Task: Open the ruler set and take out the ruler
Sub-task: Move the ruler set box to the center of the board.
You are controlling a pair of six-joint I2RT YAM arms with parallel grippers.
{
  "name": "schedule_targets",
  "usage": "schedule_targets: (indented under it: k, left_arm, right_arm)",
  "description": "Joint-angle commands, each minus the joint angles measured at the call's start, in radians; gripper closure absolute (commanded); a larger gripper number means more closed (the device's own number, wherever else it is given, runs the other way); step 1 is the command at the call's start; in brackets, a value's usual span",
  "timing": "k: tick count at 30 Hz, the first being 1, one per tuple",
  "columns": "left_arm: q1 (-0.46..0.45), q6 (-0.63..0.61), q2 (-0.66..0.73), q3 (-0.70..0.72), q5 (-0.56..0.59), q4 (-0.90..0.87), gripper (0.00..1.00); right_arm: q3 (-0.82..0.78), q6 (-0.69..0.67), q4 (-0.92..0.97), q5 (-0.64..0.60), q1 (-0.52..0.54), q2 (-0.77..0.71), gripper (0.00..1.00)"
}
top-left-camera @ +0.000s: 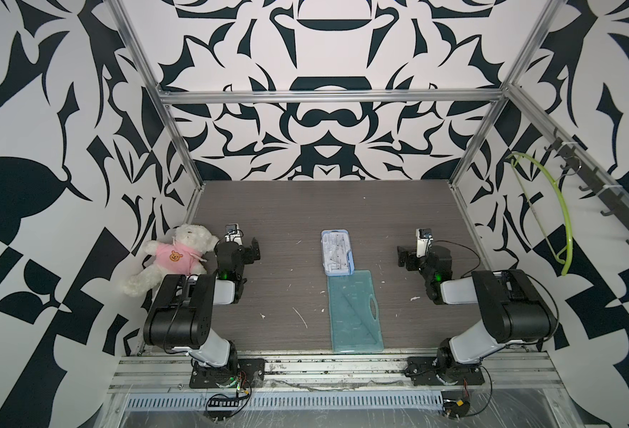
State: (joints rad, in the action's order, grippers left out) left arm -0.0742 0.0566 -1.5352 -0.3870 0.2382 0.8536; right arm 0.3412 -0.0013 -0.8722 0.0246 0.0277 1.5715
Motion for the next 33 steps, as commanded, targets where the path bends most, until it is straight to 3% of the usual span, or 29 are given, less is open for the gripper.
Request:
schedule_targets:
  k: [1, 3, 5, 8, 9, 10, 12, 14, 16, 20, 25, 28, 33]
  left_arm:
    - [-0.028, -0.015, 0.108, -0.075, 0.100, -0.200, 0.01]
    - [-0.052, -0.016, 0.173, -0.116, 0.163, -0.295, 0.01]
    - [-0.064, 0.095, 0.247, -0.146, 0.211, -0.361, 0.01]
    - [-0.065, 0.264, 0.361, -0.225, 0.150, -0.540, 0.01]
    - [-0.064, 0.328, 0.381, -0.252, 0.143, -0.597, 0.01]
    - [-0.063, 0.378, 0.390, -0.266, 0.135, -0.625, 0.01]
    - [-0.062, 0.424, 0.402, -0.274, 0.020, -0.618, 0.01]
    - [-0.066, 0.464, 0.393, -0.283, -0.088, -0.598, 0.01]
    - [-0.107, 0.479, 0.367, -0.336, -0.120, -0.652, 0.01]
    - [-0.323, 0.378, 0.271, -0.524, -0.004, -0.875, 0.01]
    - [-0.577, 0.369, 0.095, -0.719, 0.098, -1.067, 0.01]
    - [-0.722, 0.371, -0.026, -0.860, 0.173, -1.199, 0.01]
    - [-0.863, 0.385, -0.227, -1.068, 0.157, -1.391, 0.01]
  right_arm:
    - [0.017, 0.043, -0.014, -0.082, 0.001, -0.040, 0.00]
    - [0.071, 0.063, 0.146, -0.156, 0.001, -0.112, 0.00]
    - [0.178, 0.099, 0.405, -0.208, 0.001, -0.202, 0.00]
    - [0.367, 0.475, 0.819, -0.402, -0.002, -0.311, 0.00]
    - [0.417, 0.601, 0.959, -0.438, -0.006, -0.337, 0.00]
    - [0.439, 0.637, 1.012, -0.418, -0.015, -0.355, 0.00]
    - [0.429, 0.605, 0.986, -0.276, -0.038, -0.413, 0.01]
    - [0.402, 0.589, 0.963, -0.228, -0.038, -0.486, 0.07]
    - [0.388, 0.574, 0.970, -0.171, -0.038, -0.548, 0.12]
    - [0.441, 0.553, 1.129, -0.127, -0.035, -0.552, 0.18]
    - [0.438, 0.544, 1.239, -0.089, -0.016, -0.520, 0.19]
    - [0.446, 0.530, 1.270, -0.117, 0.042, -0.503, 0.19]
    - [0.525, 0.487, 1.355, -0.191, 0.192, -0.399, 0.16]
